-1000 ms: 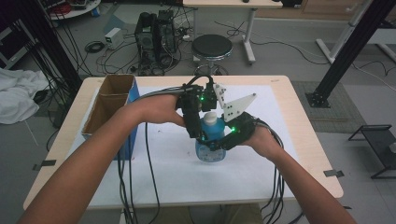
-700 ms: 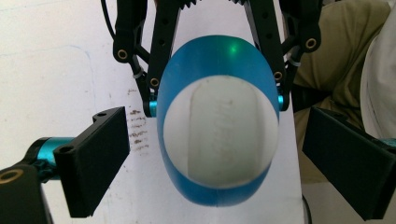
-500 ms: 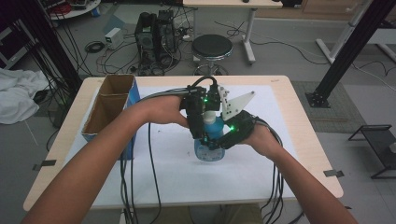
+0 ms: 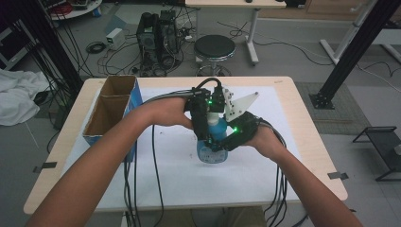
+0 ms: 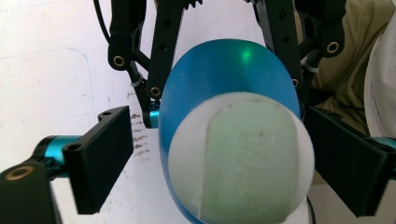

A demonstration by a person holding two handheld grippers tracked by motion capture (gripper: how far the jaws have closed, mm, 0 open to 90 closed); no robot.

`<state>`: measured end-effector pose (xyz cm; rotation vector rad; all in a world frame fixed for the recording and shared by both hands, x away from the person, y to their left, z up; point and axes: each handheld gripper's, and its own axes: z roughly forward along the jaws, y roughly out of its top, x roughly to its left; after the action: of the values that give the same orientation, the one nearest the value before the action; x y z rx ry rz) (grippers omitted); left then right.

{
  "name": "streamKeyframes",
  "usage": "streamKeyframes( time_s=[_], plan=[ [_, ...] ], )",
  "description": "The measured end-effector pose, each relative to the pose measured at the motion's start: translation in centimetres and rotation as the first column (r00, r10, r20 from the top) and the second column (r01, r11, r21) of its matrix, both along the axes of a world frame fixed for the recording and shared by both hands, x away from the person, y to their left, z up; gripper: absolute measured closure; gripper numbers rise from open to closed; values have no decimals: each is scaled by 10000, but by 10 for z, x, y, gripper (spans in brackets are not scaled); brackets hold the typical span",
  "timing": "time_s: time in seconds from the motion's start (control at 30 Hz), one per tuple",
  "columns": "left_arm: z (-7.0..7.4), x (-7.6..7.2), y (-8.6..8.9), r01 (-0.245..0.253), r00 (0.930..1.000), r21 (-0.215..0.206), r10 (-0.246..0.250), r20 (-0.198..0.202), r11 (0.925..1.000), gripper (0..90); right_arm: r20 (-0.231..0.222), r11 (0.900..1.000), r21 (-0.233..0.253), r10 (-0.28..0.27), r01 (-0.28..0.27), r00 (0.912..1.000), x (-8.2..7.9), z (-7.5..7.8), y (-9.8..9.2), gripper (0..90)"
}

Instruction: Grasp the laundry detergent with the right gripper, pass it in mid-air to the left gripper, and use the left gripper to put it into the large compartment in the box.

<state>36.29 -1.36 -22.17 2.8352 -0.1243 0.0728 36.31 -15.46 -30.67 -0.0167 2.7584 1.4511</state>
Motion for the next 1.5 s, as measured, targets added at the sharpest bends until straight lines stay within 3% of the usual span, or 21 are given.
streamKeyframes(
  time_s=[0.03,0.07,0.2,0.3,0.53,0.63,0.67,0.8,0.87,1.1,1.13,1.27,1.5],
  plan=[
    [0,1,0,139,9999,121,-139,-19,9998,124,436,9996,287,69,-81,9990,3,-1,2,439],
    [0,1,0,129,9999,108,-129,0,9999,124,372,9992,298,258,-269,9990,3,-1,2,439],
    [0,1,0,153,9999,168,-153,37,9997,137,202,9997,193,167,-171,9997,2,-1,1,439],
    [0,2,0,148,9999,148,-148,17,9998,151,496,9991,360,203,-221,9986,4,-1,2,439],
    [-1,2,0,193,9998,167,-195,96,9997,182,130,9998,106,136,-138,9998,2,-1,1,439],
    [0,2,0,285,9995,162,-287,103,9995,213,348,9997,205,147,-154,9993,3,-1,1,439],
    [0,2,0,275,9996,128,-276,113,9995,233,-324,9992,382,-71,84,9995,-2,0,3,439],
    [0,1,1,203,9997,74,-204,122,9998,233,-214,9988,498,-14,25,9998,-1,-1,4,439],
    [-1,1,1,212,9997,79,-213,146,9997,233,-399,9994,303,-149,161,9991,-3,0,3,439],
    [0,2,1,291,9992,226,-297,273,9993,269,-445,9993,376,-72,89,9990,-3,0,4,439],
    [-2,1,0,258,9996,127,-259,78,9996,269,-487,9994,342,-80,96,9988,-3,0,4,439],
    [0,1,0,440,9989,191,-443,163,9989,291,-1042,9995,-63,-307,302,9941,-7,1,3,439],
    [-1,0,1,334,9992,91,-336,209,9994,297,-948,9996,-5,-291,292,9951,-6,0,3,439]
  ],
)
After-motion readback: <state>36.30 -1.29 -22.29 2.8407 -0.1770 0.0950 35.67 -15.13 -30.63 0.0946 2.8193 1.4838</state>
